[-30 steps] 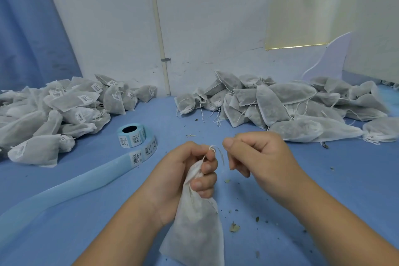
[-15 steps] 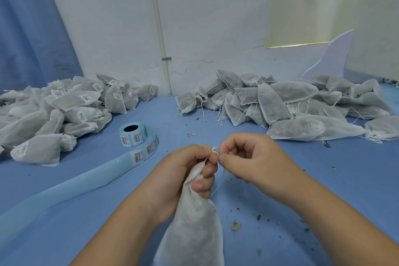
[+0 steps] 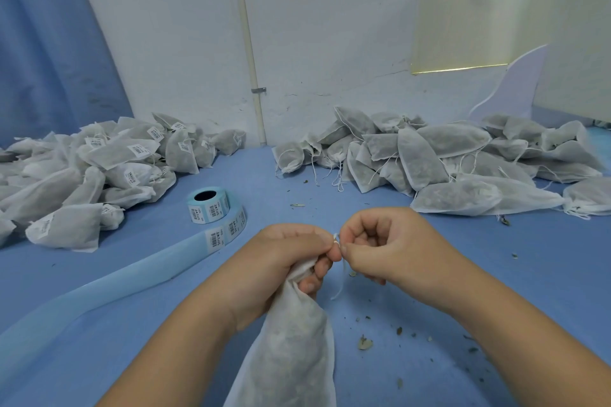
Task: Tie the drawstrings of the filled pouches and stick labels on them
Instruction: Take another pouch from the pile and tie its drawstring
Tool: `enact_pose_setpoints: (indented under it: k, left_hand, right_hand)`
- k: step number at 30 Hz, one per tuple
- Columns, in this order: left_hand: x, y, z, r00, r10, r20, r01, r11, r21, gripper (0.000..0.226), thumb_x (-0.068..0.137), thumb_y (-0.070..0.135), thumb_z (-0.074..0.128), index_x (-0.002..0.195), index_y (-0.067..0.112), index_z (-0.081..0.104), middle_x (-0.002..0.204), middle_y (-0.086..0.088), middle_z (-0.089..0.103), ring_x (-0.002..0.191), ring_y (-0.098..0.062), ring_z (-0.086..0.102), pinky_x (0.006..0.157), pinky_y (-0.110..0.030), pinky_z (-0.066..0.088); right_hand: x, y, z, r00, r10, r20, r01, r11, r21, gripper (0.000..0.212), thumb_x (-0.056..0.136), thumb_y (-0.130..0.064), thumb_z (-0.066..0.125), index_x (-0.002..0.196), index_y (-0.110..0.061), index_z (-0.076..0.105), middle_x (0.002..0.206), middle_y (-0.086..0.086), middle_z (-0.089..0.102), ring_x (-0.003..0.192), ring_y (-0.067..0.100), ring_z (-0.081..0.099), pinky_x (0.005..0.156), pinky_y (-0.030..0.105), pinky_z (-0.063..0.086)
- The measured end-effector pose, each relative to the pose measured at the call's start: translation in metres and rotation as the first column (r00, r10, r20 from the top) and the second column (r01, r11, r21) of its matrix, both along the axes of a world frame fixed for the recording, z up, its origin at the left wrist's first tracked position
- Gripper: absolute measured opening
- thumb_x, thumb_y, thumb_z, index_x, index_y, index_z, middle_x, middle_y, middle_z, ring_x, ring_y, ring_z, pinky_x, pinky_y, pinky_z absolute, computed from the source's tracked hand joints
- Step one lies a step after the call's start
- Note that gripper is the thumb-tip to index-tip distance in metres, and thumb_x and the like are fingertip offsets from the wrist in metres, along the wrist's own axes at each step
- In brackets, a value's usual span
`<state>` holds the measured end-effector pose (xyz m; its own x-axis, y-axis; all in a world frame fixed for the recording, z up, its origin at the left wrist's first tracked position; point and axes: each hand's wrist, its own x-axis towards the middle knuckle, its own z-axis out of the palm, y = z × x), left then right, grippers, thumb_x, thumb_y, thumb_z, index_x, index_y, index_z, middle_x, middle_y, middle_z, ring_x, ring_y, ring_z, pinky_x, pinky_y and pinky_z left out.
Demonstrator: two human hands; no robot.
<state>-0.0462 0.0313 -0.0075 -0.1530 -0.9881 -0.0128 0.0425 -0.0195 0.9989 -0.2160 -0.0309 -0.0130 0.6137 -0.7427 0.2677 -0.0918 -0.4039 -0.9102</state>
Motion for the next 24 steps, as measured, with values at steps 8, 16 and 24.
enact_pose_setpoints:
  k: [8, 16, 24]
  left_hand:
    - [0.0018, -0.0004, 0.0011, 1.0, 0.003, -0.003, -0.003, 1.0, 0.03, 0.015, 0.075, 0.018, 0.062, 0.065, 0.009, 0.07, 0.059, -0.006, 0.054, 0.044, -0.014, 0.048, 0.05, -0.023, 0.041]
    - [0.0015, -0.0015, -0.0004, 0.998, 0.054, -0.022, -0.053, 0.998, 0.033, 0.006, 0.07, 0.015, 0.067, 0.068, 0.009, 0.067, 0.063, -0.004, 0.053, 0.041, -0.015, 0.047, 0.048, -0.024, 0.036]
    - [0.0014, -0.0007, -0.0004, 0.995, -0.021, -0.096, 0.025, 0.999, 0.046, 0.013, 0.076, 0.017, 0.06, 0.067, 0.009, 0.066, 0.07, -0.007, 0.051, 0.045, -0.016, 0.047, 0.05, -0.026, 0.037]
  right_hand:
    - [-0.0005, -0.0007, -0.0013, 0.998, 0.02, -0.054, -0.021, 1.0, -0.008, 0.006, 0.067, -0.02, 0.061, 0.068, -0.017, 0.066, 0.059, 0.003, 0.042, 0.055, 0.016, 0.036, 0.049, 0.024, 0.033]
    - [-0.002, -0.0015, 0.0005, 0.999, 0.04, 0.009, -0.04, 0.999, 0.002, 0.022, 0.079, -0.005, 0.064, 0.065, -0.021, 0.067, 0.056, -0.001, 0.044, 0.052, 0.011, 0.04, 0.049, 0.022, 0.037]
    - [-0.0022, -0.0009, 0.0029, 1.0, 0.005, 0.02, -0.004, 1.0, -0.017, 0.015, 0.084, -0.012, 0.066, 0.087, -0.026, 0.066, 0.085, -0.01, 0.068, 0.061, 0.012, 0.062, 0.053, 0.018, 0.043]
